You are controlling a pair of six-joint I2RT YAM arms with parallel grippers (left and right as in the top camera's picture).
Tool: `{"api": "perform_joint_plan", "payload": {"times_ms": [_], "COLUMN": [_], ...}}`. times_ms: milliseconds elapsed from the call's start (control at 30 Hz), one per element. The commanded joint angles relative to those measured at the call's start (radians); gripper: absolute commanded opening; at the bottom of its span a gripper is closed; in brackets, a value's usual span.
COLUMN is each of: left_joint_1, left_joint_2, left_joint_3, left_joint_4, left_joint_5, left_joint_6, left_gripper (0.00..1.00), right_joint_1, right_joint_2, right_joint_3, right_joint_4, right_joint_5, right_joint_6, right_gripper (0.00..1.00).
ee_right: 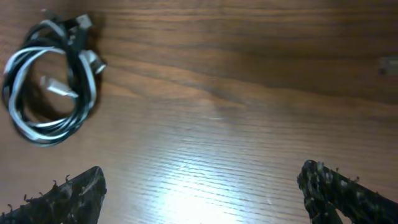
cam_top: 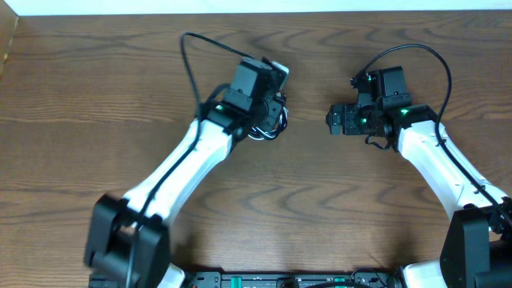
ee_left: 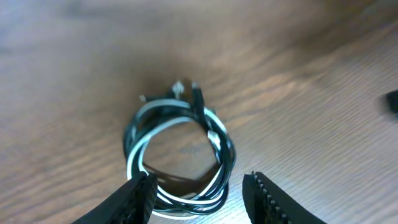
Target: Untangle cables
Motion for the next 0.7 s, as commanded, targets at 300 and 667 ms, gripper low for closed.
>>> {"api": "perform_joint_plan", "payload": {"times_ms": [300, 667], "left_joint_1": [0.002, 0.093], "left_joint_2": [0.201, 0.242], "left_joint_3": [0.020, 0.020], "left_joint_4": [0.048, 0.111], "left_joint_5": [-0.116, -0.156], "left_joint_6": [-0.006, -0.006], "left_gripper": [0.50, 0.49], "right_joint_1": [0.000, 0.002], "right_joint_2": [0.001, 0.001], "right_joint_3": [-0.006, -0.006], "right_joint_4": [-0.001, -0.004], "right_joint_5": [0.073, 0.069], "right_joint_6": [0.024, 0.021], "right_gripper": [0.97, 0.98]}}
